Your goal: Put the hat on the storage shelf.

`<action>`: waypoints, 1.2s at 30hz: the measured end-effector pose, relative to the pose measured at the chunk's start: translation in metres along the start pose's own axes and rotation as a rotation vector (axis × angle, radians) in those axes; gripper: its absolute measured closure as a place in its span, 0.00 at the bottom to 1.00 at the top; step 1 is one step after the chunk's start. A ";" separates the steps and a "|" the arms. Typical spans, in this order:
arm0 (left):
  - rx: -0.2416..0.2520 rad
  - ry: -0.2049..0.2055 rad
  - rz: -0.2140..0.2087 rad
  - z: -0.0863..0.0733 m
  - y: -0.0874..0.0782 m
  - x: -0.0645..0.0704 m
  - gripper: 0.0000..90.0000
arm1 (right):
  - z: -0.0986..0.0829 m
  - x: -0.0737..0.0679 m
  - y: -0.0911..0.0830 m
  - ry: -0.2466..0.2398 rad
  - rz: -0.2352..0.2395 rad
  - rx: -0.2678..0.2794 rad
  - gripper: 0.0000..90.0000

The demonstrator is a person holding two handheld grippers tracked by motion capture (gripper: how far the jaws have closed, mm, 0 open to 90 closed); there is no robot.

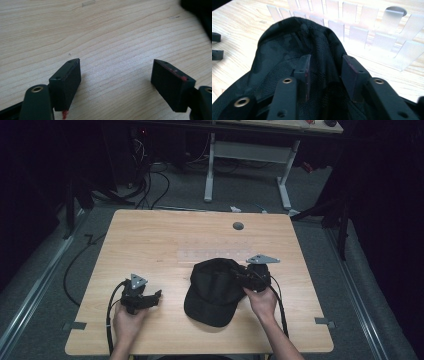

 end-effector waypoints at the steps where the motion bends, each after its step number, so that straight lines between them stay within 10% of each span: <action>1: 0.001 -0.002 0.000 0.000 0.000 0.000 0.27 | -0.001 0.000 0.001 0.001 0.001 -0.003 0.73; 17: -0.001 0.000 0.005 0.001 0.001 0.000 0.27 | -0.008 0.002 0.010 0.024 0.025 -0.048 0.91; 36: -0.001 -0.002 0.013 0.000 0.001 0.001 0.26 | -0.001 -0.002 -0.012 0.009 0.078 0.040 0.95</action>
Point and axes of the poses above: each handheld gripper's, and its own axes: y roughly forward along the jaws, z roughly out of its top, x roughly to its right, the point moved 9 cm from there along y, roughly forward along the jaws, and after that the axes turned 3 degrees about -y, right-handed, at the moved point
